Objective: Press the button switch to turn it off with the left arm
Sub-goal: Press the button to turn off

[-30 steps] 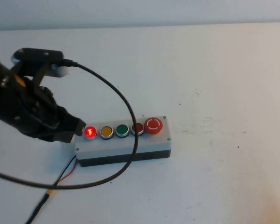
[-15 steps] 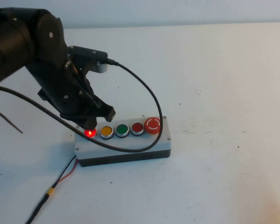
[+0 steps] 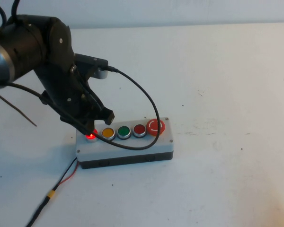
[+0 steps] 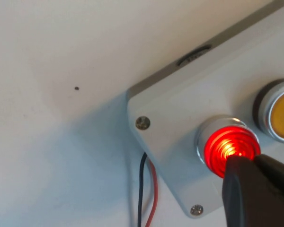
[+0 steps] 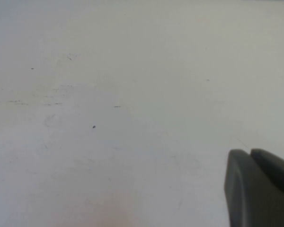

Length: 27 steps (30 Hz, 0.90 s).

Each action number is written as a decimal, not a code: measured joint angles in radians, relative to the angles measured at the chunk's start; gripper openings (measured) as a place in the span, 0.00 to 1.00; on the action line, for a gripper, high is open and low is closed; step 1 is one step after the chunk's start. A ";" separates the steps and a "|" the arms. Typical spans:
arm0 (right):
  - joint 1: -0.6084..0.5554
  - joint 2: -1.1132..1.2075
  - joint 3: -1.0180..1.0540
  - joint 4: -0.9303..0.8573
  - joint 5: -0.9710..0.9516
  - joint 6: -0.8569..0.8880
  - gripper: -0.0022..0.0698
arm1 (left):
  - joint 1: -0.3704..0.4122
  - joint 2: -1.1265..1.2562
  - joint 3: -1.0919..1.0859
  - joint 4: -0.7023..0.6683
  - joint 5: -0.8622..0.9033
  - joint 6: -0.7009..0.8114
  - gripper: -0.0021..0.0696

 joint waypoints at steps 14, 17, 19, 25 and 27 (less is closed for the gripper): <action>0.000 0.000 0.000 0.000 0.000 0.000 0.01 | 0.000 0.029 -0.005 0.007 -0.014 -0.004 0.03; 0.000 0.000 0.000 0.000 0.000 0.000 0.01 | 0.000 0.031 -0.007 0.020 -0.014 -0.015 0.03; 0.000 0.000 0.000 0.000 0.000 0.000 0.01 | 0.000 0.033 -0.007 0.022 -0.014 -0.017 0.03; 0.000 0.000 0.000 0.000 0.000 0.000 0.01 | 0.000 0.050 -0.018 0.025 -0.006 -0.019 0.03; 0.000 0.000 0.000 0.000 0.000 0.000 0.01 | 0.000 0.052 -0.019 0.026 -0.004 -0.019 0.03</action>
